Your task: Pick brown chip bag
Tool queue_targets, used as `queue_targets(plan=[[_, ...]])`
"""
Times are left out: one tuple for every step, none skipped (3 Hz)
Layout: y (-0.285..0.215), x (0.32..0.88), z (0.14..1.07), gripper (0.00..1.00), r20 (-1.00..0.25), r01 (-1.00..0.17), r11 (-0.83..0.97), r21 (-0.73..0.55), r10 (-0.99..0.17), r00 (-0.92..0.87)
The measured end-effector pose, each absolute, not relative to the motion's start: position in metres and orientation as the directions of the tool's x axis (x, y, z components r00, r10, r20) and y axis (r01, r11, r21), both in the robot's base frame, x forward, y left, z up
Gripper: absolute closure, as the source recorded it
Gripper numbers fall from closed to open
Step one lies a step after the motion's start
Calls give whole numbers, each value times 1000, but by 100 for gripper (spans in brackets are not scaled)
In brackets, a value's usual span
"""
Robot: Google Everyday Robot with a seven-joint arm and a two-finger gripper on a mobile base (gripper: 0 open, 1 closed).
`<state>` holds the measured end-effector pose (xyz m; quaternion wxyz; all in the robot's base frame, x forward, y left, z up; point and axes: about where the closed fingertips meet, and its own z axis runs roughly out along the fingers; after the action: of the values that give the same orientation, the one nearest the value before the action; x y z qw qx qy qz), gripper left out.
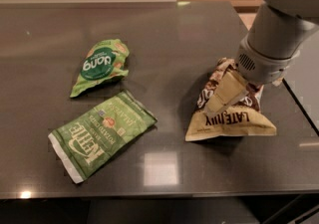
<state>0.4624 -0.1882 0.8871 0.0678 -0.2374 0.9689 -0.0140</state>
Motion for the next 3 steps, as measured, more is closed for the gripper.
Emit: queue_targets(plan=[[-181,462,872,0,-114,-458,887,-63,-462,-880],[-182,465,860,0,-101,-442,893,-78,-448,-888],[-185,467,853,17,-84,-410,907,-98,-418,-905]])
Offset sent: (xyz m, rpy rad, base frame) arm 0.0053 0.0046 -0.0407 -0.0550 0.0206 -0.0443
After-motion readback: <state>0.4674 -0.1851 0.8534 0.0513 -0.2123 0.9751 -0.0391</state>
